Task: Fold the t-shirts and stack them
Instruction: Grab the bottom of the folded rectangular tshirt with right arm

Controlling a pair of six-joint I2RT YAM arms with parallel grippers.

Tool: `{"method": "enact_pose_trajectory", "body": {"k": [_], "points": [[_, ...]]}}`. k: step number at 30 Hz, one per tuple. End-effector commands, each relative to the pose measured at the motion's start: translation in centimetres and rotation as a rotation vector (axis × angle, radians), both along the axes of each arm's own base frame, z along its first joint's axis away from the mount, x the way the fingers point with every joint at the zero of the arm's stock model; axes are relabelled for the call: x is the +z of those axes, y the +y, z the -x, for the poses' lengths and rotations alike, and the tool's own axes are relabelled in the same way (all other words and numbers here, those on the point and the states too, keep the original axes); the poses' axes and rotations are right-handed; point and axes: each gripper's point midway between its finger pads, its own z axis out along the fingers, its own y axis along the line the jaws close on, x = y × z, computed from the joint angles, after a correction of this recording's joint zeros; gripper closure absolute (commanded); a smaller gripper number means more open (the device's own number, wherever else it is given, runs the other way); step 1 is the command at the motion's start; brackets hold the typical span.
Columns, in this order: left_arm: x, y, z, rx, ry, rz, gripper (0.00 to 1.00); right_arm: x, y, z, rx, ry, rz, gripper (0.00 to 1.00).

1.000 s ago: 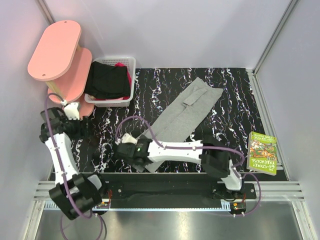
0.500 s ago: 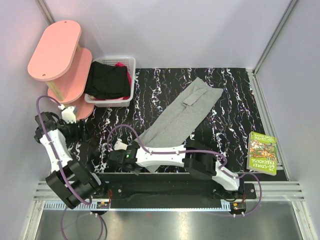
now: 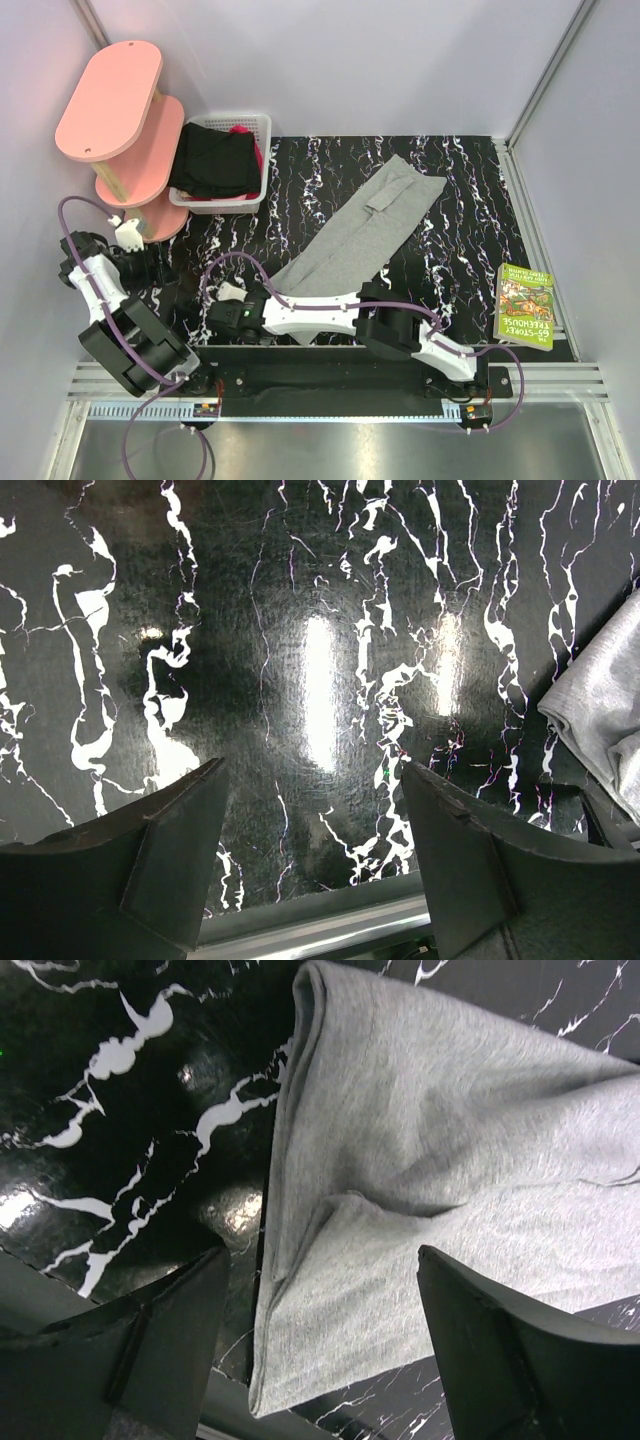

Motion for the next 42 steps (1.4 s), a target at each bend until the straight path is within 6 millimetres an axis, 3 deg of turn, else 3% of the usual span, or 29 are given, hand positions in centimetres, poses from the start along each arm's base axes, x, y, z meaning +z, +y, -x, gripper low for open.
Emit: {"method": "enact_pose_trajectory", "body": {"k": [1, 5, 11, 17, 21, 40, 42], "points": [[1.8, 0.5, -1.0, -0.035, -0.076, -0.041, 0.26, -1.8, 1.1, -0.2, -0.001, 0.006, -0.011, 0.18], [1.7, 0.7, -0.8, -0.045, -0.073, -0.061, 0.26, -3.3, 0.0, -0.9, -0.057, 0.061, -0.012, 0.23], [1.7, 0.7, -0.8, -0.046, -0.073, -0.057, 0.26, -5.1, -2.6, -2.2, -0.108, 0.071, 0.030, 0.25], [1.8, 0.7, -0.9, -0.042, -0.074, -0.053, 0.26, -6.8, -3.9, -1.7, -0.118, 0.089, 0.074, 0.25], [1.9, 0.9, -0.9, -0.042, -0.073, -0.063, 0.26, -6.9, -4.0, -1.4, -0.125, 0.105, 0.071, 0.27], [2.0, 1.1, -0.9, -0.046, -0.077, -0.076, 0.26, -11.3, -5.7, 3.5, -0.161, 0.374, 0.110, 0.31], [2.1, 1.1, -0.9, -0.045, -0.077, -0.081, 0.26, -11.8, -6.1, 3.9, -0.167, 0.394, 0.116, 0.40]]}}
